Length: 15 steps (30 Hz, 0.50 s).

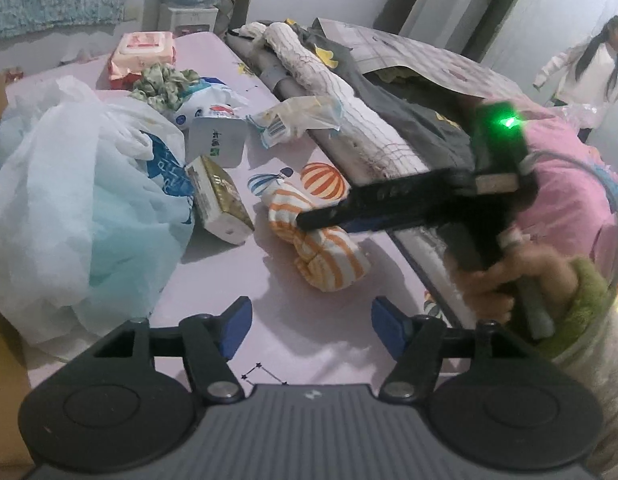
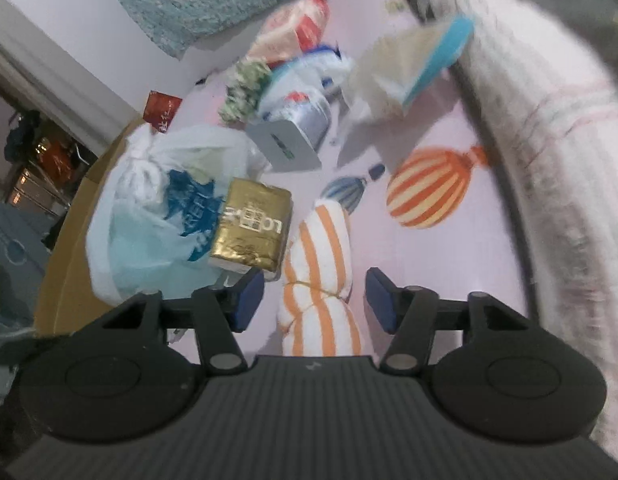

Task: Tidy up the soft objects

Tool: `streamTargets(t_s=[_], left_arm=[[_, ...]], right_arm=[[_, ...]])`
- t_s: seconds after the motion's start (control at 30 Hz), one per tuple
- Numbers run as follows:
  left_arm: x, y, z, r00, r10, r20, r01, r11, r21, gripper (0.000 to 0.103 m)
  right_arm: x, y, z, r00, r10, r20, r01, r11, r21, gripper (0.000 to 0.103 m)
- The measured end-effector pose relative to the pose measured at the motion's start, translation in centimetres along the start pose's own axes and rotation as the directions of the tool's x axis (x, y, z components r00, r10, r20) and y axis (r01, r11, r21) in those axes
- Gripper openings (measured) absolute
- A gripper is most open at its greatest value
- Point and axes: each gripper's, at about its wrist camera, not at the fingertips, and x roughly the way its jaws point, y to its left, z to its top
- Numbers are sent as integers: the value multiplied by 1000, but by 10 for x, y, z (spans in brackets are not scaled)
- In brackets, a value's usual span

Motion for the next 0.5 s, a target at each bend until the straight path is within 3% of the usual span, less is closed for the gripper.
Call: streamTargets(t_s=[0.27, 0.43, 0.5], left_arm=[[17, 0, 5, 998, -50, -45, 48, 999, -24, 73], [36, -2, 5, 991, -75, -110, 71, 997, -35, 77], [43, -3, 5, 989, -68, -129, 62, 997, -45, 77]], right_arm=[[-8, -8, -35, 997, 74, -31, -69, 989, 134, 40], [-14, -15, -60, 981, 185, -57, -166, 956, 240, 46], [-22, -19, -64, 978, 208, -25, -195, 948, 253, 55]])
